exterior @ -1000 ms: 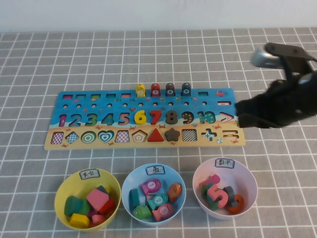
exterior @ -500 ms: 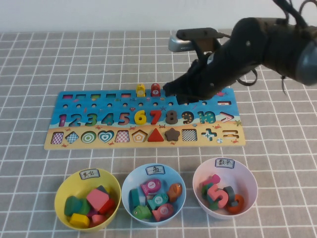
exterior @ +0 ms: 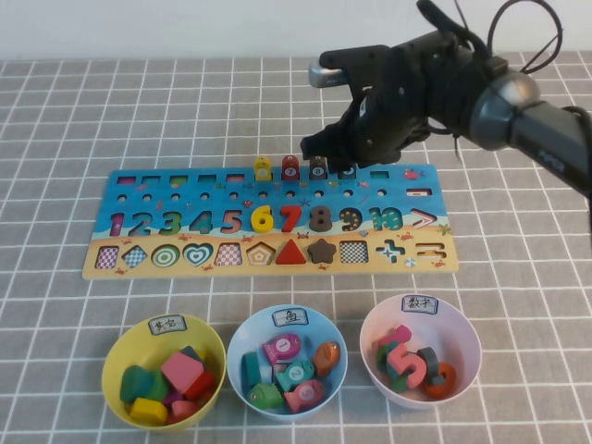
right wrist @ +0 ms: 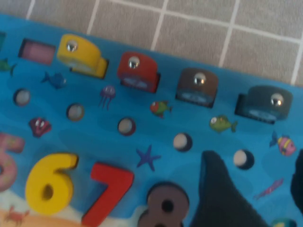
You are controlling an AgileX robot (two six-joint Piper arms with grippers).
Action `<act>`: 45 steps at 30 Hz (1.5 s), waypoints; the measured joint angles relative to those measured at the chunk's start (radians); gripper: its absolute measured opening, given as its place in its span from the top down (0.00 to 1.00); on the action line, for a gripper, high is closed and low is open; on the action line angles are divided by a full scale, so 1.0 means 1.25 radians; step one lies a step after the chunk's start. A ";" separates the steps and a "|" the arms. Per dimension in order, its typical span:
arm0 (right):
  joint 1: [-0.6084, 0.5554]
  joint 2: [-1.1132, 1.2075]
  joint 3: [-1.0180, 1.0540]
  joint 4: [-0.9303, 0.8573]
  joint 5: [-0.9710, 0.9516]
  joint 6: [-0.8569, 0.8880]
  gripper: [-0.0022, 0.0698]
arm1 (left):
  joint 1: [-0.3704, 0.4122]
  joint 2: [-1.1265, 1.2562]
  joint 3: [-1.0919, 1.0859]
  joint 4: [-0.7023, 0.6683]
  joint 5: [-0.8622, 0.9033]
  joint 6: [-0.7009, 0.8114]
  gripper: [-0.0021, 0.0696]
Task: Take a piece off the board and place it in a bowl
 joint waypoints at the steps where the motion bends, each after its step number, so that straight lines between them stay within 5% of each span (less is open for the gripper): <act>1: 0.000 0.010 -0.013 -0.006 0.000 0.007 0.55 | 0.000 0.000 0.000 0.000 0.000 0.000 0.97; 45: -0.020 0.080 -0.061 -0.061 -0.104 0.083 0.54 | 0.000 0.000 0.000 0.000 0.000 0.000 0.97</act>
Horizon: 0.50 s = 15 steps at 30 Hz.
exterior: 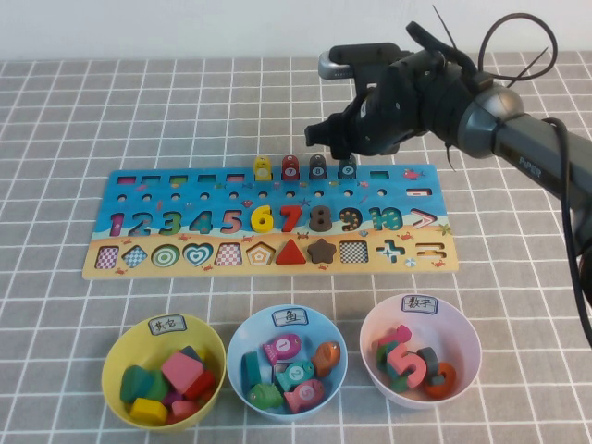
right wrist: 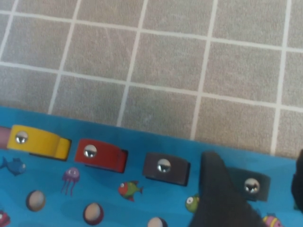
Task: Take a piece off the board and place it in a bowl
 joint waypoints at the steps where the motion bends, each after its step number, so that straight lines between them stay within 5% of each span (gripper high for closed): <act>1: 0.000 0.000 0.000 0.000 -0.004 0.000 0.54 | 0.000 0.000 0.000 0.000 0.000 0.000 0.97; 15: -0.001 0.040 -0.007 0.000 -0.019 0.000 0.54 | 0.000 0.000 0.000 0.000 0.000 0.000 0.97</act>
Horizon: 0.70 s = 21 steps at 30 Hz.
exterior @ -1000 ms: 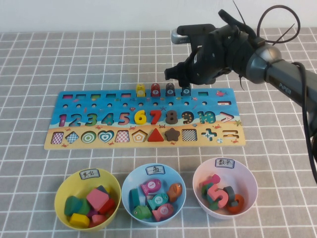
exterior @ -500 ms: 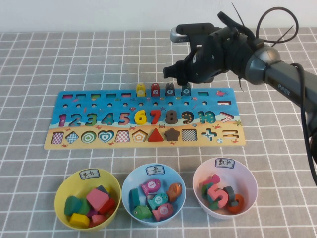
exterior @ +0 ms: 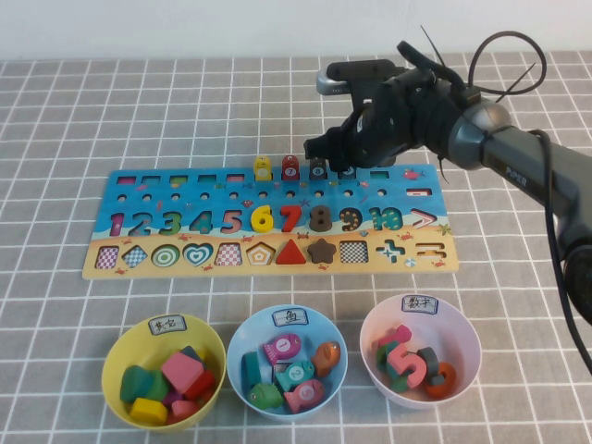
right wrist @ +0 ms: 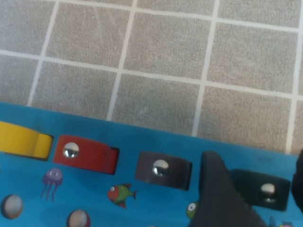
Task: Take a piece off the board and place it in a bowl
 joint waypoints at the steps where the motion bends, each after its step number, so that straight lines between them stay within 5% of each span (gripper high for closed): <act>1: 0.000 0.000 0.000 0.000 -0.001 0.000 0.54 | 0.000 0.000 0.000 0.000 0.000 0.000 0.97; 21: -0.002 0.020 -0.001 -0.001 -0.023 0.000 0.55 | 0.000 0.000 0.000 0.000 0.000 0.000 0.97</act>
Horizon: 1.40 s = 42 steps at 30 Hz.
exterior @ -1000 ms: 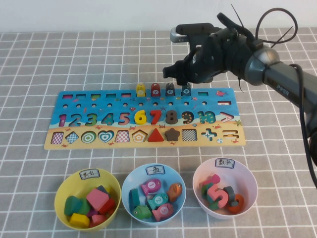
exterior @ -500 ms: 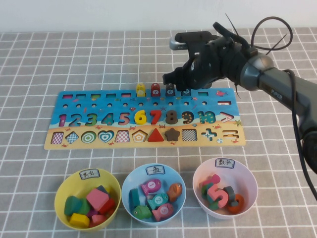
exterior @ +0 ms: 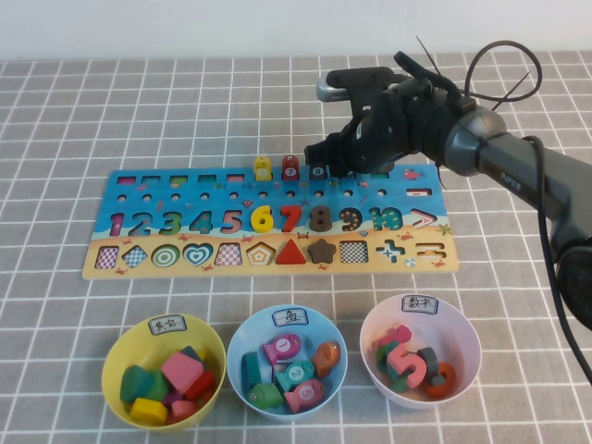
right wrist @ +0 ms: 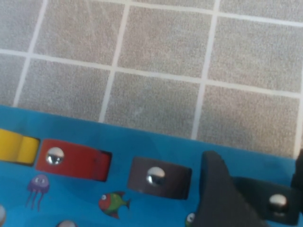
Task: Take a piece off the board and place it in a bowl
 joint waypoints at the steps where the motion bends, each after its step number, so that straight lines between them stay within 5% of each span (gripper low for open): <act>1: 0.000 0.002 0.000 0.000 0.000 0.000 0.55 | 0.000 0.000 0.000 0.000 0.000 0.000 0.97; 11: 0.000 0.003 0.000 0.000 -0.002 0.000 0.55 | 0.000 0.000 0.000 0.000 0.000 0.000 0.97; 20: 0.000 0.003 0.000 0.000 -0.002 0.000 0.67 | 0.000 0.000 0.000 0.000 0.000 0.000 0.97; 42: 0.000 0.003 -0.001 0.000 0.003 0.000 0.68 | 0.000 0.000 0.000 0.000 0.001 0.000 0.97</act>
